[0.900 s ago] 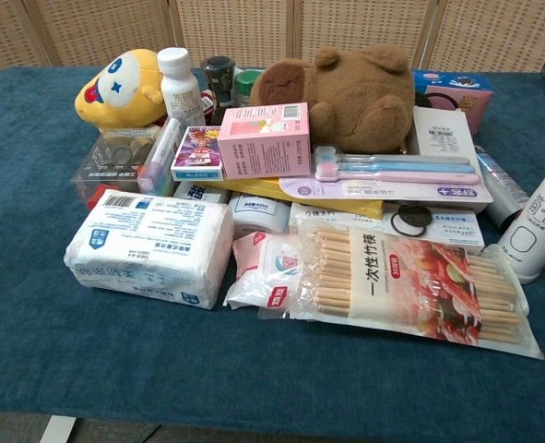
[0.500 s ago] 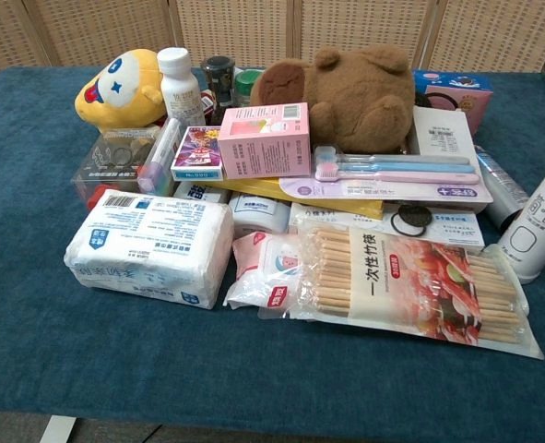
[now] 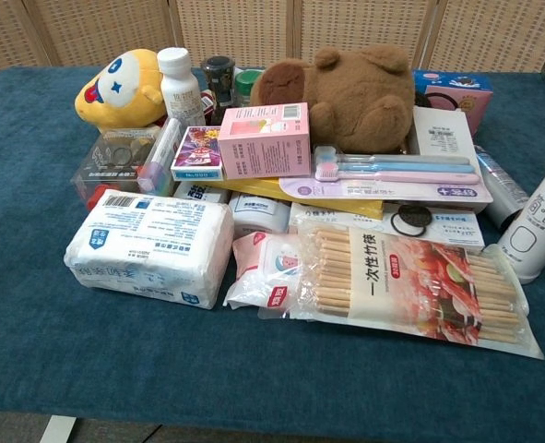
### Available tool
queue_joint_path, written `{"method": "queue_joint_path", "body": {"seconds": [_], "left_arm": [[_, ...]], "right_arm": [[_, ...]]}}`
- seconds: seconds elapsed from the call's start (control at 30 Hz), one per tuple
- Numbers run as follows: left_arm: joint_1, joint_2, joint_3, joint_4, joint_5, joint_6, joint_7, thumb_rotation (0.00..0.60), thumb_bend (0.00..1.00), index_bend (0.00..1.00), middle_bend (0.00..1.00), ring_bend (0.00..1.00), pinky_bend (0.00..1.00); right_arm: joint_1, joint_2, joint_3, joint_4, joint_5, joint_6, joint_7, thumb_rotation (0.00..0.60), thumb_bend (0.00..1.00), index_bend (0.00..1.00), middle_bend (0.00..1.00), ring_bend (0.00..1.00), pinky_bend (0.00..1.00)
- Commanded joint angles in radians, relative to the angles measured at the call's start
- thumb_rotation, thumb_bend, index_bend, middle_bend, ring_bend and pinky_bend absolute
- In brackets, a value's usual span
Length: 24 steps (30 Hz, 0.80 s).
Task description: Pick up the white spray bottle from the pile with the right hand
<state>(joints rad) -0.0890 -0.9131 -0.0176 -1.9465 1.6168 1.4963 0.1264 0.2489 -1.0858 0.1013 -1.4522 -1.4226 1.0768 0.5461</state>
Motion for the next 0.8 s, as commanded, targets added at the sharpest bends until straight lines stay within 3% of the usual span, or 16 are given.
{"method": "queue_joint_path", "body": {"seconds": [0.03, 0.5, 0.8], "left_arm": [[-0.004, 0.001, -0.001, -0.007, -0.001, -0.005, 0.005, 0.517, 0.36, 0.27, 0.15, 0.09, 0.0], [0.0, 0.0, 0.001, 0.006, -0.006, 0.003, -0.01, 0.516, 0.36, 0.27, 0.15, 0.09, 0.0], [0.009, 0.001, 0.004, 0.034, -0.01, 0.017, -0.045, 0.518, 0.36, 0.27, 0.15, 0.09, 0.0]], "right_arm": [[-0.006, -0.016, -0.028, 0.014, -0.041, 0.017, 0.033, 0.257, 0.06, 0.0, 0.19, 0.09, 0.07], [0.036, -0.062, -0.06, -0.031, -0.099, 0.014, 0.005, 0.256, 0.06, 0.0, 0.19, 0.09, 0.07], [0.063, -0.093, -0.058, -0.073, -0.075, -0.008, -0.056, 0.254, 0.07, 0.0, 0.14, 0.09, 0.07]]}}
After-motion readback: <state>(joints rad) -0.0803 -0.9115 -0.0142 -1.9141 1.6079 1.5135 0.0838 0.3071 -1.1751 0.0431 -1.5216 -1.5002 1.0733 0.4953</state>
